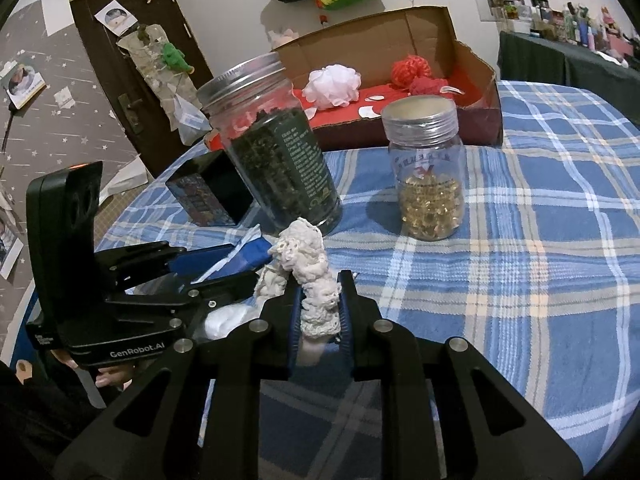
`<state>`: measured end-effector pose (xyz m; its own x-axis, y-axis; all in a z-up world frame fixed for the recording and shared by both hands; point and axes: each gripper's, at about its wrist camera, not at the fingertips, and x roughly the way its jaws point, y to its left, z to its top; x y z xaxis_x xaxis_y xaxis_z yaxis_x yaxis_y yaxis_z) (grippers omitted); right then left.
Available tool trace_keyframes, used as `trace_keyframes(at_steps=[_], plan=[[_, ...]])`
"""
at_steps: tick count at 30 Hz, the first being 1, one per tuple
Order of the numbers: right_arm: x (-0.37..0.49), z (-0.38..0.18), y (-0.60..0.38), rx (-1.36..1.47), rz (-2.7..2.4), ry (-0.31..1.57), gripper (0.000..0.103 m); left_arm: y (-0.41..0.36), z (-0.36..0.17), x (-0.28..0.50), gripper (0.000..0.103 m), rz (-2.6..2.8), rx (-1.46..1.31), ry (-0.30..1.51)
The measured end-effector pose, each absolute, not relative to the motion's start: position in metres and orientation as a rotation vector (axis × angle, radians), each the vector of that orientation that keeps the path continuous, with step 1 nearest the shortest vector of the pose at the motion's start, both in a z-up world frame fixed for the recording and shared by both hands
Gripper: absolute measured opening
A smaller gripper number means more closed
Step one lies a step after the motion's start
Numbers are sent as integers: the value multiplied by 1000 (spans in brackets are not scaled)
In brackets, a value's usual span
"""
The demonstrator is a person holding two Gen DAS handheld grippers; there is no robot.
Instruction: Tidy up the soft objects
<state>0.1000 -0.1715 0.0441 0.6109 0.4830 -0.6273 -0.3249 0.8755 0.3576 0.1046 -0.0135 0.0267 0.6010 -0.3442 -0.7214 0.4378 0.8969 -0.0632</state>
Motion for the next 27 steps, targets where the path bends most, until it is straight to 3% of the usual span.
trace_keyframes(at_steps=[1,4,27], plan=[[100,45,-171,211,466,781,17,-12,26,105,30,-448,122,805],[97,46,-169,191,468,757,17,-6,27,106,24,-454,92,805],[89,61,-223,319,433,732,16,64,51,94,24,-357,-47,792]])
